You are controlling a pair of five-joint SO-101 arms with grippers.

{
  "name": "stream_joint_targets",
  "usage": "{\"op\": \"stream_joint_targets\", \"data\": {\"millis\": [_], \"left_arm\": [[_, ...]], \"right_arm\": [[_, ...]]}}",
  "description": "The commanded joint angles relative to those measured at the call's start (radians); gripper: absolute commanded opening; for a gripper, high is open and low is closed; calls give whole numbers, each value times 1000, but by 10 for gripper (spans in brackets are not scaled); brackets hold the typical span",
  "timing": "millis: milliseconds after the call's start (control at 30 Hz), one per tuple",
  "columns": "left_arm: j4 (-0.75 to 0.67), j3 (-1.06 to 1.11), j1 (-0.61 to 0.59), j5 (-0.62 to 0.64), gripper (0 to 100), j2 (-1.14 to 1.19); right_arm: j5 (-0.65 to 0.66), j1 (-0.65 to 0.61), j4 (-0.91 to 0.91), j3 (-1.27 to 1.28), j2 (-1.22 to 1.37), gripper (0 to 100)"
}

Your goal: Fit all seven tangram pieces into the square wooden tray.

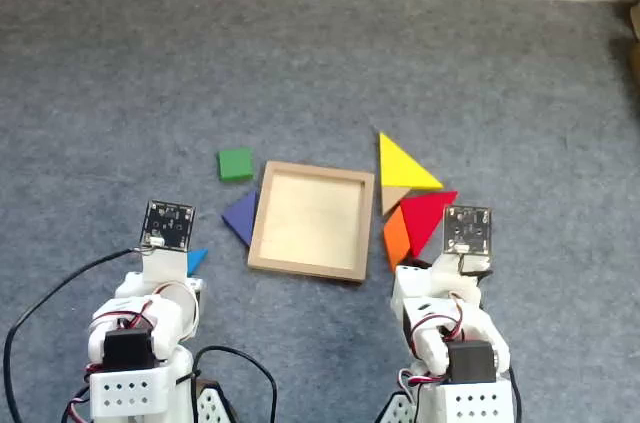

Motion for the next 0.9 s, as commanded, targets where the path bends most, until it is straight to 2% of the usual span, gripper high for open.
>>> {"op": "stream_joint_targets", "data": {"millis": [0, 200, 333, 467, 700, 867], "left_arm": [[8, 21, 16, -8, 127, -10], [8, 21, 21, -8, 127, -10], [8, 21, 21, -8, 127, -10], [8, 21, 21, -8, 130, -10], [8, 21, 21, -8, 130, -10], [8, 21, 21, -8, 130, -10]], "right_arm": [[2, -12, 2, 117, 4, 5], [6, -7, 94, 117, -5, 5], [8, 65, 99, 108, -5, 5], [6, 76, 91, -15, 4, 5], [5, 76, 217, -352, 33, 5], [6, 71, 223, -593, 335, 9]]}}
